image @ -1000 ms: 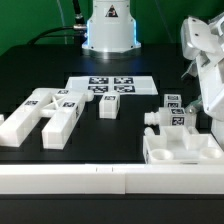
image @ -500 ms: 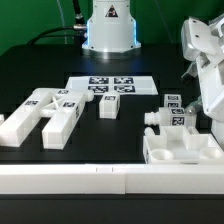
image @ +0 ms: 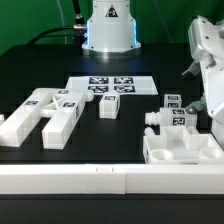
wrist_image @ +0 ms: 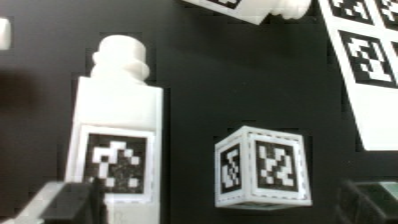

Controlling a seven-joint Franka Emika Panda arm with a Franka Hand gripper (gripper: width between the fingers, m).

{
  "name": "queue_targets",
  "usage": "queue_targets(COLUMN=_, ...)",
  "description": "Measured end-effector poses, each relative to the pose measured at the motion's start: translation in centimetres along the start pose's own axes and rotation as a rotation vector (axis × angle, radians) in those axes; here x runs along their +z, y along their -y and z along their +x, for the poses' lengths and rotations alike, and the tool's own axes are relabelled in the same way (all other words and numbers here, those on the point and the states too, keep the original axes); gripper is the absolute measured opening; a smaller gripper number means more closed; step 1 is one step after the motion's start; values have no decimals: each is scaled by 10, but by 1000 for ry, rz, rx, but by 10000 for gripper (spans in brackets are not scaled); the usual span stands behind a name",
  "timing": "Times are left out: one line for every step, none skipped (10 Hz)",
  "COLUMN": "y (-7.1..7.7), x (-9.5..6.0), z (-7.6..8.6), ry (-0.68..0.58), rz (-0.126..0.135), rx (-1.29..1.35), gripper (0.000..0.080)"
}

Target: Assemble chair

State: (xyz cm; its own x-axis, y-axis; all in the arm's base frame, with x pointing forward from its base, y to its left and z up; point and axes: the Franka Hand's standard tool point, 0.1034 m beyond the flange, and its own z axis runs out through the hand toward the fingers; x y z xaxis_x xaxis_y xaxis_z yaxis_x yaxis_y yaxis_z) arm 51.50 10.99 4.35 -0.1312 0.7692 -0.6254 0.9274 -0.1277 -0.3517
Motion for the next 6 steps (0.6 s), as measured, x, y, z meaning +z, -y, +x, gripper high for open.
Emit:
queue_targets(y=1, x=-2, z=1, ry=-6, rz=-10, rx=111, gripper=649)
queue_targets(y=2, x=-6, z=2, ry=-16, rz=-31, rx=191, gripper=649)
queue_targets(y=3, x=-6, z=2, ry=-18, rz=-35, rx=174, gripper=649)
queue_targets(y=3, x=-5, z=2, ry=-18, rz=-33, rx=174, gripper=649)
queue_targets(y=3, x=-4, z=3, ry=-18, rz=-32, rx=174, gripper=649)
queue_targets(y=3, x=-4, z=3, ry=-18, rz=-32, rx=174, gripper=649)
